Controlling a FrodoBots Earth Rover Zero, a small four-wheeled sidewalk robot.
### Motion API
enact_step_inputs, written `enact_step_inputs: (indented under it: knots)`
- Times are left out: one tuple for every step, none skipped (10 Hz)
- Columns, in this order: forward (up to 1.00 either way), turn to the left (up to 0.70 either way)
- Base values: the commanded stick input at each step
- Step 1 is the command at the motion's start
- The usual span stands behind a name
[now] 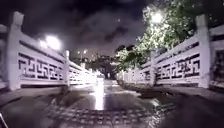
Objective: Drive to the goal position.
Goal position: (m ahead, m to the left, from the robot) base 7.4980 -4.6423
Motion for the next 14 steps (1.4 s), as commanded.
enact_step_inputs:
  knots:
    - [0.59,0.0]
    - [0.59,0.0]
    - [0.59,0.0]
    - [0.59,0.0]
    - [0.53,0.0]
    - [0.43,0.0]
    - [0.38,0.0]
    - [0.38,0.0]
    - [0.38,0.0]
    - [0.38,0.0]
    - [0.38,0.0]
    - [0.38,0.0]
    - [0.38,0.0]
    - [0.38,0.0]
